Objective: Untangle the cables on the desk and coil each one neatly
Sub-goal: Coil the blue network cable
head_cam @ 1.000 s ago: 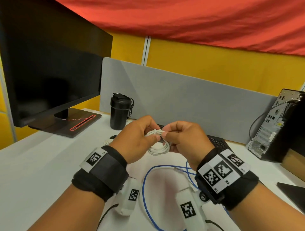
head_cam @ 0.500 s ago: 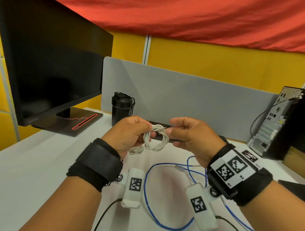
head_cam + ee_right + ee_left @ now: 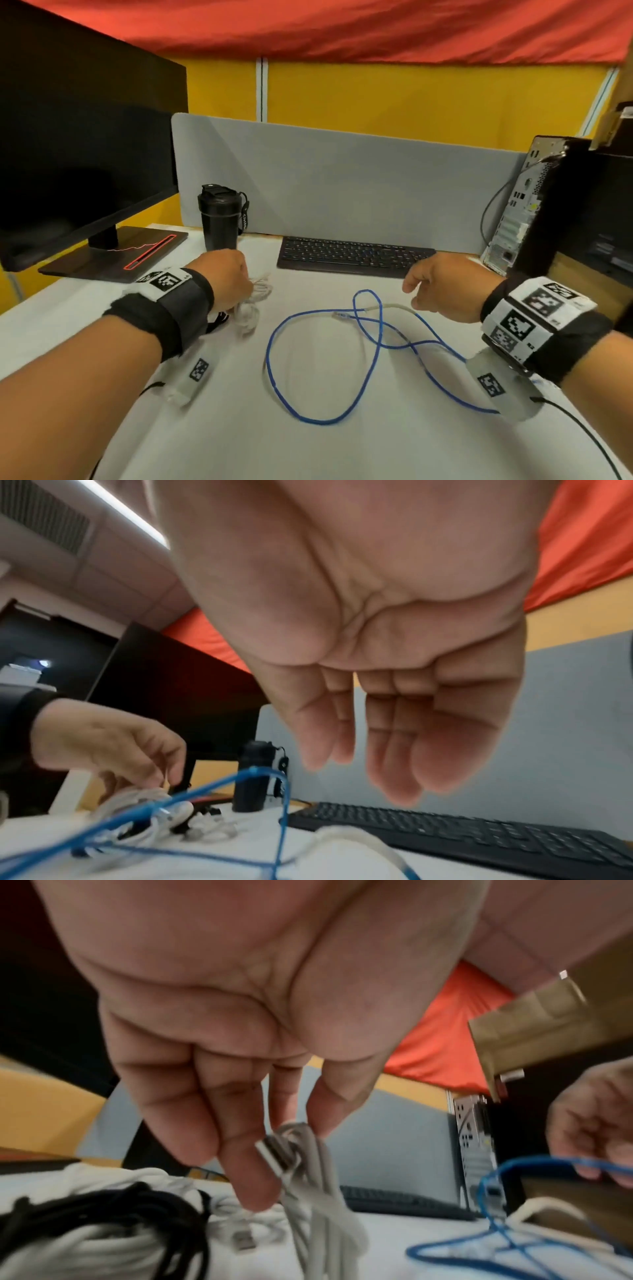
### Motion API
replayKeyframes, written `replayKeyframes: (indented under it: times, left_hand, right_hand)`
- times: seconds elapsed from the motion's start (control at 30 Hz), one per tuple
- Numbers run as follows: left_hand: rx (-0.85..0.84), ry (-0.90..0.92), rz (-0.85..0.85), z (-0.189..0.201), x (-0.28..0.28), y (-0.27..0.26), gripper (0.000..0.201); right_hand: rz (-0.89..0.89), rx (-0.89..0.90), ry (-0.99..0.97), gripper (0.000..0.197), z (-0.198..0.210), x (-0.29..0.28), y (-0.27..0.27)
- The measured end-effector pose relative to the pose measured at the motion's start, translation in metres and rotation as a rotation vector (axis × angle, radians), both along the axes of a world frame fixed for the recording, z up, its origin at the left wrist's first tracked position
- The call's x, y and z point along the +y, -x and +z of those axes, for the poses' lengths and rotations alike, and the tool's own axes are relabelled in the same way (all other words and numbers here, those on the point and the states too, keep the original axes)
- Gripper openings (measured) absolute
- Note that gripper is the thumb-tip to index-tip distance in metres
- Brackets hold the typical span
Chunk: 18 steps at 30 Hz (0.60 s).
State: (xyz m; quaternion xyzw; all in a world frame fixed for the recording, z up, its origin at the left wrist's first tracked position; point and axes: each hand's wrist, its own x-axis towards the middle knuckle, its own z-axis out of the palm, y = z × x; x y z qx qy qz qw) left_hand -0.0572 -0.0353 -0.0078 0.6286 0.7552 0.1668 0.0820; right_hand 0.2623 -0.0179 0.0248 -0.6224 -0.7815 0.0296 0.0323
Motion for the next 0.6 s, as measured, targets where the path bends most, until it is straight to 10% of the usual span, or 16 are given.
replayKeyframes:
  times: [0.2, 0.6]
  left_hand:
    - [0.265, 0.092, -0.002, 0.007, -0.004, -0.004, 0.020]
    - [0.226, 0.342, -0.157, -0.003, -0.052, -0.046, 0.037]
  right_hand:
    - [-0.088, -0.309, 0.253, 0.067, -0.030, 0.003, -0.009]
    - [0.011, -0.159, 0.231, 0.027, -0.029, -0.007, -0.001]
